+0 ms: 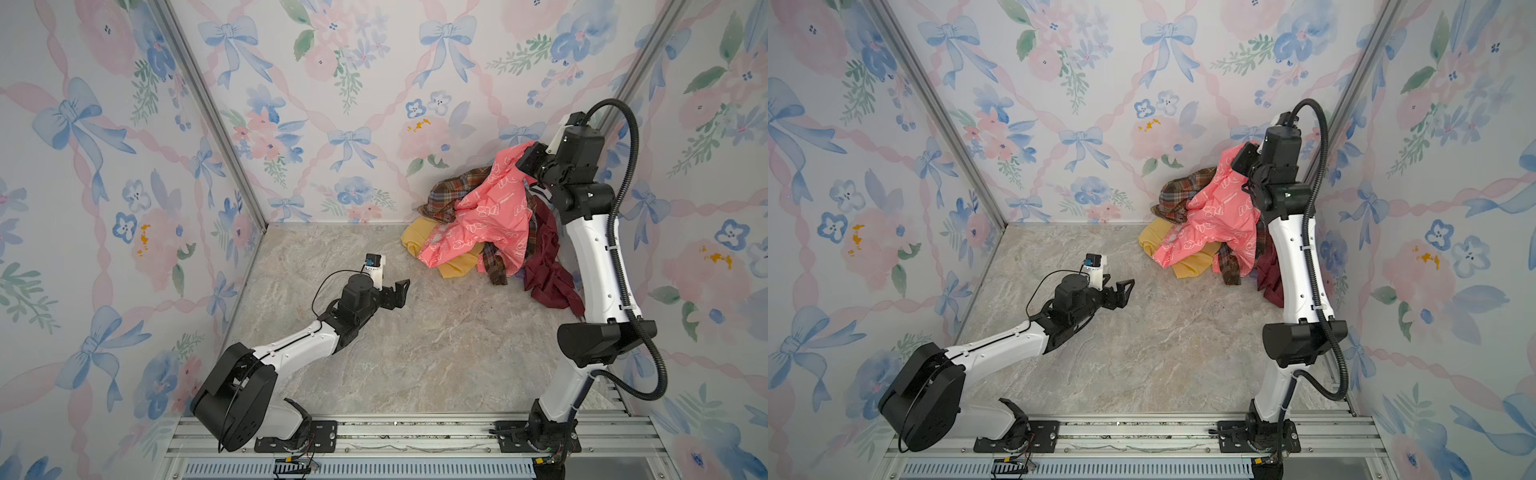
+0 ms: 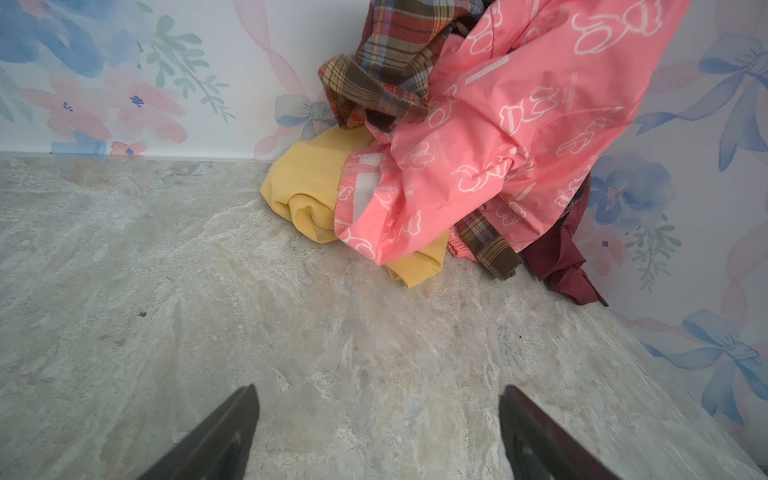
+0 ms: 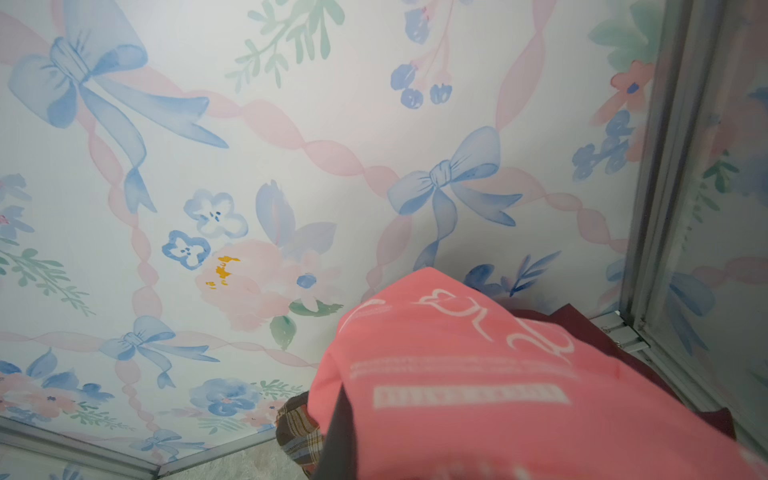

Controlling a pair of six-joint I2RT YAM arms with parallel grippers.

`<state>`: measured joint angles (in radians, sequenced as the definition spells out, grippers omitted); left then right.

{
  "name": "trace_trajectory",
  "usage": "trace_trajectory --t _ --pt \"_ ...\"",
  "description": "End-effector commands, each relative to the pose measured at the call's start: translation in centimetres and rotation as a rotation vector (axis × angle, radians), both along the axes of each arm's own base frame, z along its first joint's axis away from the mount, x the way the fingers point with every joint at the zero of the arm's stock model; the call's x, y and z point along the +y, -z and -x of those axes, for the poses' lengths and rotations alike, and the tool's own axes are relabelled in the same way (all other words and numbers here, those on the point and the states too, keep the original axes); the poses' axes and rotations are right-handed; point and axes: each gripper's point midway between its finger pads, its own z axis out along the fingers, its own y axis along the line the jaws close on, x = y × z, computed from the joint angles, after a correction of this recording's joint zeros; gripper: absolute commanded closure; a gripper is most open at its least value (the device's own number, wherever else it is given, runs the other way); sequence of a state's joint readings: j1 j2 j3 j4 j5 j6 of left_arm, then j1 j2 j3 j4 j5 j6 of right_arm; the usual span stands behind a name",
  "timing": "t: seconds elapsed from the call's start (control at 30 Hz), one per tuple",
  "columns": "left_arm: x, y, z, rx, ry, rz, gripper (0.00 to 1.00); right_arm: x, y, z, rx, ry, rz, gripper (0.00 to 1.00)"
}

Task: Pick out a specific cloth from the pile
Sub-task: 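Lift the pink jacket up out of the pile with the right gripper, then grasp the raised pink jacket with the left gripper while the right holds it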

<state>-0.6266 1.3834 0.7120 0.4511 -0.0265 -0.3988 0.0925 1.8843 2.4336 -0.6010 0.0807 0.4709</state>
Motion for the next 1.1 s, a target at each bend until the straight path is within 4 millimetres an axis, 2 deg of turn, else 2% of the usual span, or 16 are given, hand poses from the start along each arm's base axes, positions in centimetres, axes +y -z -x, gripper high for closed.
trace_trajectory --t 0.0,0.13,0.23,0.33,0.4,0.5,0.57,0.73,0.83,0.9,1.0,1.07 --pt "-0.9 -0.8 0.3 -0.054 0.013 -0.054 0.07 -0.3 -5.3 1.6 -0.142 -0.038 -0.029 1.00" --pt "-3.0 -1.0 1.0 -0.074 0.047 -0.044 0.07 0.1 -5.6 2.2 -0.145 -0.076 -0.054 1.00" --pt "-5.8 -2.3 0.9 -0.110 0.062 -0.013 0.07 0.8 -4.9 2.8 -0.131 -0.116 -0.068 1.00" --pt "-9.7 -4.2 0.2 -0.182 0.096 -0.006 0.05 1.0 -4.1 3.5 -0.109 -0.131 -0.070 1.00" --pt "-12.9 -5.3 -1.0 -0.220 0.115 0.007 0.05 1.2 -3.9 4.2 -0.108 -0.142 -0.086 1.00" --pt "-17.2 -5.9 -3.4 -0.275 0.119 -0.009 0.04 1.6 -4.0 5.5 -0.117 -0.167 -0.101 1.00" --pt "-19.9 -6.2 -4.9 -0.310 0.125 -0.002 0.03 1.9 -4.9 7.1 -0.148 -0.183 -0.118 1.00" --pt "-25.1 -7.2 -8.5 -0.406 0.136 0.039 0.02 2.6 -4.6 9.2 -0.185 -0.221 -0.210 1.00" --pt "-27.1 -8.0 -10.4 -0.466 0.120 0.085 0.02 3.5 -4.1 10.3 -0.184 -0.256 -0.238 1.00" --pt "-27.6 -8.4 -11.6 -0.508 0.072 0.115 0.02 4.5 -3.5 11.1 -0.180 -0.280 -0.229 1.00" --pt "-27.1 -8.5 -12.9 -0.560 -0.028 0.175 0.03 5.2 -1.8 12.0 -0.142 -0.294 -0.202 1.00" --pt "-26.9 -9.2 -13.1 -0.597 -0.048 0.228 0.08 5.4 -0.4 12.6 -0.120 -0.302 -0.202 1.00"
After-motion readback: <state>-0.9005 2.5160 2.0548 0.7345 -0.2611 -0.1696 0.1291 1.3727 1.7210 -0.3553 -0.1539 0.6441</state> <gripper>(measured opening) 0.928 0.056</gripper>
